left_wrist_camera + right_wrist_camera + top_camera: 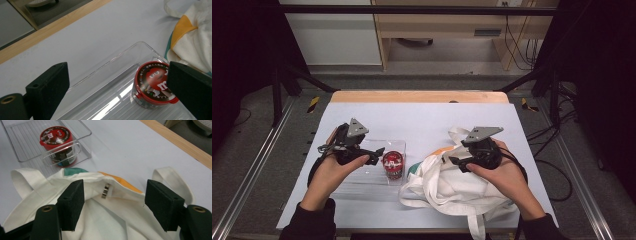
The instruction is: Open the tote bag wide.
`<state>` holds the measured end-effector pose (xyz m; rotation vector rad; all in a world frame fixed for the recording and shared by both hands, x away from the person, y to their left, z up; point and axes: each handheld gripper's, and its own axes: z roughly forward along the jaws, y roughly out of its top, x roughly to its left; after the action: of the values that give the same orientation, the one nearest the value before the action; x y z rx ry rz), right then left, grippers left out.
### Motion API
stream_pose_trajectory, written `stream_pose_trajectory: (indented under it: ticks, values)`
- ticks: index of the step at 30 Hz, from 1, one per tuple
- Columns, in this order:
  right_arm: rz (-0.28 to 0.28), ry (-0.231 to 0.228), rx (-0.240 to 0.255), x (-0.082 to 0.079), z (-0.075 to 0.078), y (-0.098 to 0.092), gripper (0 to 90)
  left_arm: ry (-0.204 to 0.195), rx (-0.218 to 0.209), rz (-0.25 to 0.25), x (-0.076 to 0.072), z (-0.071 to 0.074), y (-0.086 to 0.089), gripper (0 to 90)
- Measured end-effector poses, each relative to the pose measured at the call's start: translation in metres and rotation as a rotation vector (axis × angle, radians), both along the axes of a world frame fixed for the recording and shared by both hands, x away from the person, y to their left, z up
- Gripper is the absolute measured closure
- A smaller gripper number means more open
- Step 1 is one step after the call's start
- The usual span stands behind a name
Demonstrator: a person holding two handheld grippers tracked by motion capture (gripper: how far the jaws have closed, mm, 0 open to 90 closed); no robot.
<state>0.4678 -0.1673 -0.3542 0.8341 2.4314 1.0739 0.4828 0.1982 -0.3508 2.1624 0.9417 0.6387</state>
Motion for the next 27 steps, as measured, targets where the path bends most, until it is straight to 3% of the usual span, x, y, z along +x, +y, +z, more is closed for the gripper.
stream_pose_trajectory:
  ticks: [6, 14, 21, 22, 27]
  values:
    - [-0.049, -0.008, 0.009, -0.006, 0.001, -0.024, 32.4, 0.004, 0.023, -0.032, -0.001, -0.001, -0.011, 4.6]
    - [-0.088, -0.015, 0.033, -0.010, 0.003, -0.041, 30.1, -0.003, 0.028, -0.054, -0.004, 0.001, -0.018, 4.5]
    - [-0.129, -0.026, 0.049, -0.009, 0.004, -0.052, 22.1, -0.008, 0.015, -0.039, -0.006, 0.002, -0.011, 4.3]
    - [-0.157, -0.029, 0.053, -0.009, 0.007, -0.059, 17.9, -0.007, 0.013, -0.037, -0.006, 0.003, -0.010, 4.2]
    - [-0.205, -0.038, 0.075, -0.010, 0.010, -0.073, 13.7, -0.016, -0.003, -0.015, -0.006, 0.006, 0.001, 4.2]
